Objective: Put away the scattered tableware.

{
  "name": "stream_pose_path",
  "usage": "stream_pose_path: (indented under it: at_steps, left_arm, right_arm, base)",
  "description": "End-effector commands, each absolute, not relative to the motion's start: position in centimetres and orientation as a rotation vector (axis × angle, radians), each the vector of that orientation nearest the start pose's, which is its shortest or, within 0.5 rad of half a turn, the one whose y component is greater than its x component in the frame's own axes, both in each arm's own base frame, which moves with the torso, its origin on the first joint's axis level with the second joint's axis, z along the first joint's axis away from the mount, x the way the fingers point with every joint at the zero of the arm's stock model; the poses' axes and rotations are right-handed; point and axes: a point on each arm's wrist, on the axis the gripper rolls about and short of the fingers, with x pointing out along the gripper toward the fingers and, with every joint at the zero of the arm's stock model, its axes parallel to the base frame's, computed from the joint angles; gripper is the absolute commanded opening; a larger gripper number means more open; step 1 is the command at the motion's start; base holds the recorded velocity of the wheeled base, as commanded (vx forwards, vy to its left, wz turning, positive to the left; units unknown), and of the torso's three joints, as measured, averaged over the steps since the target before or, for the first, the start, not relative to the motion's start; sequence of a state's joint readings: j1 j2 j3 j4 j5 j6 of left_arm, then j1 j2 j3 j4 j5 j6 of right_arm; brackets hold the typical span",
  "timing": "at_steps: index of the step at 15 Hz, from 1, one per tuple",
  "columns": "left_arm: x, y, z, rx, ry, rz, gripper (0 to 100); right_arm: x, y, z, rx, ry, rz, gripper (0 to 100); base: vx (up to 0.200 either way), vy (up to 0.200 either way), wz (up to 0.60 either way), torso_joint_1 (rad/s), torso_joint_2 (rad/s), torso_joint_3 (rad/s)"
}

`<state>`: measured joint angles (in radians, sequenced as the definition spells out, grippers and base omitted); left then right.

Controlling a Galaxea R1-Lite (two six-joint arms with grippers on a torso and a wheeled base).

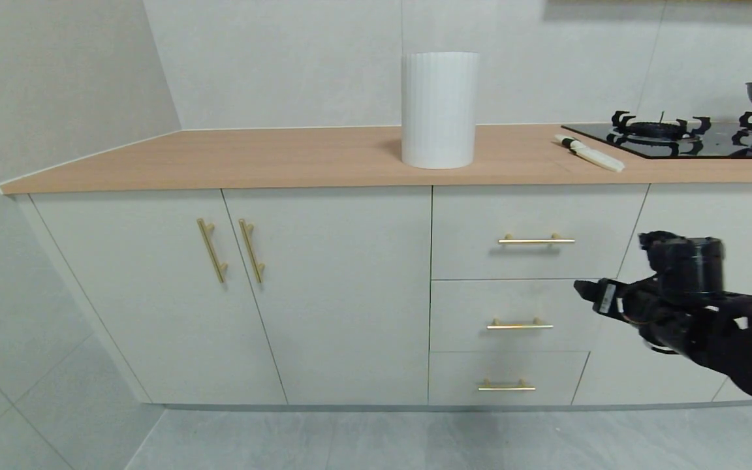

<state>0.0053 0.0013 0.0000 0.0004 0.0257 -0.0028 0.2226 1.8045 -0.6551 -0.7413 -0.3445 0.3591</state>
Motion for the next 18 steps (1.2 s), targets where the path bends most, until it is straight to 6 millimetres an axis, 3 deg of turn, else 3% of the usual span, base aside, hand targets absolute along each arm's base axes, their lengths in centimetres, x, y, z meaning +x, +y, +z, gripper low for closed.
stream_pose_path:
  at_steps: [1,2,3,4,5,7,9,13,18]
  left_arm:
    - [-2.3,0.0,7.5,-0.003,0.003,0.032,100]
    - [-2.3,0.0,7.6,-0.003,0.001,0.032,100]
    - [-2.3,0.0,7.6,-0.003,0.001,0.032,100]
    - [-2.3,0.0,7.6,-0.003,0.001,0.032,100]
    - [-2.3,0.0,7.6,-0.003,0.001,0.032,100]
    - [-2.3,0.0,7.6,-0.003,0.001,0.034,100]
    - [-2.3,0.0,7.6,-0.003,0.001,0.032,100]
    - [-2.3,0.0,7.6,-0.003,0.001,0.032,100]
    - [-2.3,0.0,7.6,-0.003,0.001,0.032,100]
  right_arm:
    - [16.5,3.1,18.1,0.164,0.129,-0.230,100]
    - [13.0,2.1,19.3,0.115,0.050,-0.247,100]
    - [11.9,1.8,19.6,0.100,0.032,-0.248,100]
    - [6.9,0.5,19.8,0.054,-0.005,-0.275,100]
    - [4.6,-0.1,19.4,0.032,0.006,-0.292,100]
    - [1.2,-1.0,18.2,-0.001,0.036,-0.450,100]
    - [-1.8,-1.1,17.5,-0.060,-0.044,-0.491,100]
    - [-4.8,-0.9,15.7,-0.113,-0.143,-0.364,100]
    - [-4.0,-0.6,11.4,-0.075,-0.084,-0.277,100]
  base:
    - [0.000,0.000,0.00,0.000,0.00,0.000]
    - [0.000,0.000,0.00,0.000,0.00,0.000]
    - [0.000,0.000,0.00,0.000,0.00,0.000]
    - [0.000,0.000,0.00,0.000,0.00,0.000]
    - [0.000,0.000,0.00,0.000,0.00,0.000]
    - [0.000,0.000,0.00,0.000,0.00,0.000]
    - [0.000,0.000,0.00,0.000,0.00,0.000]
    - [0.000,0.000,0.00,0.000,0.00,0.000]
    - [0.000,0.000,0.00,0.000,0.00,0.000]
